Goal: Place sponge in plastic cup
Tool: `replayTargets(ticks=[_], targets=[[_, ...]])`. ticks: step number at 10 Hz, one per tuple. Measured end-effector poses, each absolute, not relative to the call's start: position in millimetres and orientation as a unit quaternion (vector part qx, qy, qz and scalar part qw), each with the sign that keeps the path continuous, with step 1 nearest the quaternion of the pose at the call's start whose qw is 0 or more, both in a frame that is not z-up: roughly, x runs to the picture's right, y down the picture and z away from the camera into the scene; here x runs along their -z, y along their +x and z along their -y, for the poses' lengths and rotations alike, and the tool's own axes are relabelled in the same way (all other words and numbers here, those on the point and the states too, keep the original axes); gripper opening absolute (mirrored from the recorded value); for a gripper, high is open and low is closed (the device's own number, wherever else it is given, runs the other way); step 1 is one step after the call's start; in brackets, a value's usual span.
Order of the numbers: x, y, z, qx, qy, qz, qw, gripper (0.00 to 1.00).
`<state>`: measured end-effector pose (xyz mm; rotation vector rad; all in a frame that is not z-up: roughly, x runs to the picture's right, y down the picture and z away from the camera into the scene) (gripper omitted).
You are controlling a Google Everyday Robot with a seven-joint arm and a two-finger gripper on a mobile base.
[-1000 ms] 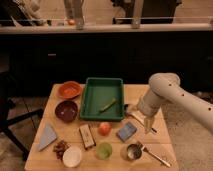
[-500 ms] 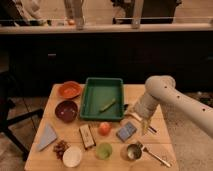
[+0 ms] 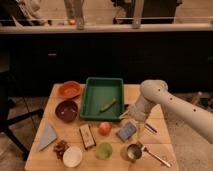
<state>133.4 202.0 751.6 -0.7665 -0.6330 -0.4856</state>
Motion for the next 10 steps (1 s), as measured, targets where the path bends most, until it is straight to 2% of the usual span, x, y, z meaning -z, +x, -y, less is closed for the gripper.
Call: replayTargets(ticks=[10], targets=[[-756,127,-237,0.258,-0.407,0.297,0.824,0.8]])
